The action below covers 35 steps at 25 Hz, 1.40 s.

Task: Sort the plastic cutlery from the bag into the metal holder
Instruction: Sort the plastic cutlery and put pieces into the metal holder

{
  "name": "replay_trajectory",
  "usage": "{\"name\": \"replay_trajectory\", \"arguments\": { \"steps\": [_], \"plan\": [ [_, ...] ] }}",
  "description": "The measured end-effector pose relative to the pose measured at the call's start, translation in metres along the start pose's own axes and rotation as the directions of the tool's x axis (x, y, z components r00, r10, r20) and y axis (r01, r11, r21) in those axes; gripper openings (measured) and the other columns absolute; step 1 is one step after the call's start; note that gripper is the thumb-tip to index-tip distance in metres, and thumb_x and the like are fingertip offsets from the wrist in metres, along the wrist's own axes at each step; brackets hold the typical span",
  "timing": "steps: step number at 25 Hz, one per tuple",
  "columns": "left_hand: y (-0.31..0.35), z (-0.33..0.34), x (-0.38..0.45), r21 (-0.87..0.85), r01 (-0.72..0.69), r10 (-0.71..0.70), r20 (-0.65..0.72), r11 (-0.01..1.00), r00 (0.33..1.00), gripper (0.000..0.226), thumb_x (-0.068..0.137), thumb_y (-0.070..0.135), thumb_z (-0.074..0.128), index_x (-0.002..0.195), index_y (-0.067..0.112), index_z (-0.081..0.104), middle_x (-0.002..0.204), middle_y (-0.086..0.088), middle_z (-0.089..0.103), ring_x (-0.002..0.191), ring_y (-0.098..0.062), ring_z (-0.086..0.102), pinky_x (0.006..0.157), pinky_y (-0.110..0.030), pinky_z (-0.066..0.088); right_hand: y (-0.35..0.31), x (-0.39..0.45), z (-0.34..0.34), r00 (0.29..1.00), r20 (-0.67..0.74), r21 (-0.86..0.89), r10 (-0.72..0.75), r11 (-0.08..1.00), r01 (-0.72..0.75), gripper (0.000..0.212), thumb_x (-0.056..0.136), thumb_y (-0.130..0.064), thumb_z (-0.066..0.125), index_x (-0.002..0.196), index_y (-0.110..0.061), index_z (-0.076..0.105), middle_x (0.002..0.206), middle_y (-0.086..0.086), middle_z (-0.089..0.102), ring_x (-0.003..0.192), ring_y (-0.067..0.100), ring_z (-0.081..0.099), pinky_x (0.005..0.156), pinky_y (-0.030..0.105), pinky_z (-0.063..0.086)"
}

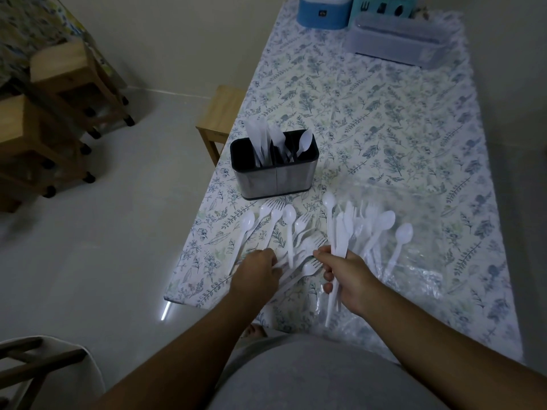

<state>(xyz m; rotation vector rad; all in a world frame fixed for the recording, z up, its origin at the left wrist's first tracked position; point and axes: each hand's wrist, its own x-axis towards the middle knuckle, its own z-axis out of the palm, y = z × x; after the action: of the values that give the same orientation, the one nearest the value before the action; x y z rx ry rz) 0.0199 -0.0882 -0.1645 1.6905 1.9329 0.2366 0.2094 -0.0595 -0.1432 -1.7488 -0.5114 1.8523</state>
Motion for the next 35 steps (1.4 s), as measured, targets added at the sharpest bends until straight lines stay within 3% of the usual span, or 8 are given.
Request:
{"name": "replay_trajectory", "arguments": {
  "steps": [6, 9, 11, 13, 17, 26, 31, 35],
  "plan": [
    [-0.010, -0.008, 0.002, -0.254, 0.079, -0.110, -0.110, 0.964, 0.988, 0.015, 0.096, 0.023, 0.064, 0.092, 0.010, 0.069, 0.074, 0.003, 0.066, 0.066, -0.013, 0.061, 0.062, -0.029, 0.052, 0.002, 0.002, -0.002, 1.000, -0.006, -0.005, 0.023, 1.000, -0.023, 0.007, 0.091, -0.011, 0.072, 0.090, -0.016, 0.067, 0.064, 0.000, 0.045, 0.053, 0.015, 0.040, 0.043, 0.025, 0.037],
    [-0.007, -0.007, -0.003, -0.348, 0.117, -0.198, -0.208, 0.930, 0.958, 0.012, 0.096, 0.023, 0.063, 0.099, 0.012, 0.065, 0.088, 0.000, 0.065, 0.076, -0.014, 0.060, 0.066, -0.032, 0.052, 0.002, 0.003, -0.002, 1.000, -0.004, 0.011, 0.026, 1.000, -0.026, 0.006, 0.091, -0.012, 0.071, 0.090, -0.017, 0.067, 0.063, 0.001, 0.045, 0.053, 0.015, 0.041, 0.044, 0.025, 0.037],
    [-0.005, -0.007, -0.007, -0.307, 0.136, -0.237, -0.320, 0.942, 0.917, 0.022, 0.093, 0.027, 0.065, 0.110, 0.017, 0.057, 0.105, 0.003, 0.056, 0.092, -0.014, 0.053, 0.076, -0.030, 0.051, 0.002, 0.001, -0.001, 0.999, 0.001, 0.023, 0.032, 0.999, -0.032, 0.004, 0.092, -0.014, 0.071, 0.091, -0.017, 0.068, 0.063, 0.001, 0.044, 0.053, 0.015, 0.041, 0.046, 0.026, 0.039],
    [-0.005, -0.006, -0.011, -0.169, 0.057, -0.115, -0.359, 0.984, 0.926, 0.023, 0.089, 0.025, 0.066, 0.108, 0.020, 0.055, 0.105, 0.005, 0.051, 0.096, -0.012, 0.048, 0.077, -0.027, 0.049, 0.001, -0.002, 0.000, 0.999, -0.006, 0.035, 0.051, 0.998, -0.051, 0.007, 0.093, -0.023, 0.071, 0.094, -0.017, 0.068, 0.062, 0.001, 0.046, 0.053, 0.015, 0.044, 0.050, 0.029, 0.043],
    [-0.003, 0.003, -0.017, 0.064, -0.101, 0.109, -0.137, 0.993, 0.985, 0.019, 0.088, 0.026, 0.062, 0.104, 0.016, 0.064, 0.100, 0.000, 0.062, 0.093, -0.017, 0.057, 0.075, -0.031, 0.053, 0.000, -0.004, -0.001, 0.997, -0.016, -0.004, 0.076, 0.997, -0.076, 0.029, 0.093, -0.040, 0.069, 0.104, -0.014, 0.071, 0.065, 0.000, 0.049, 0.053, 0.015, 0.043, 0.048, 0.028, 0.042],
    [0.007, 0.010, -0.009, 0.114, 0.029, -0.031, 0.016, 0.993, 0.999, 0.022, 0.095, 0.030, 0.058, 0.100, 0.009, 0.064, 0.093, -0.005, 0.064, 0.084, -0.020, 0.063, 0.068, -0.028, 0.048, 0.001, -0.006, -0.001, 0.999, -0.006, -0.020, 0.049, 0.999, -0.049, 0.010, 0.092, -0.022, 0.072, 0.101, -0.017, 0.069, 0.063, -0.001, 0.044, 0.052, 0.014, 0.039, 0.045, 0.026, 0.035],
    [0.019, -0.004, -0.014, -0.121, 0.028, -0.033, -0.039, 0.992, 0.999, 0.016, 0.094, 0.028, 0.061, 0.087, 0.014, 0.063, 0.074, 0.001, 0.063, 0.067, -0.015, 0.060, 0.062, -0.030, 0.051, 0.002, -0.009, 0.000, 1.000, 0.012, 0.001, 0.021, 1.000, -0.021, 0.021, 0.086, -0.025, 0.080, 0.101, -0.011, 0.074, 0.060, -0.002, 0.044, 0.054, 0.014, 0.041, 0.046, 0.027, 0.037],
    [0.050, -0.009, -0.021, -0.303, -0.118, 0.131, 0.025, 0.946, 0.991, 0.015, 0.092, 0.030, 0.067, 0.088, 0.015, 0.069, 0.070, 0.009, 0.064, 0.060, -0.002, 0.057, 0.058, -0.020, 0.046, 0.001, -0.014, 0.005, 0.996, 0.085, 0.014, 0.039, 0.999, -0.040, 0.029, 0.083, -0.033, 0.081, 0.094, -0.007, 0.074, 0.066, 0.001, 0.062, 0.053, 0.012, 0.050, 0.048, 0.028, 0.039]
  ]
}}
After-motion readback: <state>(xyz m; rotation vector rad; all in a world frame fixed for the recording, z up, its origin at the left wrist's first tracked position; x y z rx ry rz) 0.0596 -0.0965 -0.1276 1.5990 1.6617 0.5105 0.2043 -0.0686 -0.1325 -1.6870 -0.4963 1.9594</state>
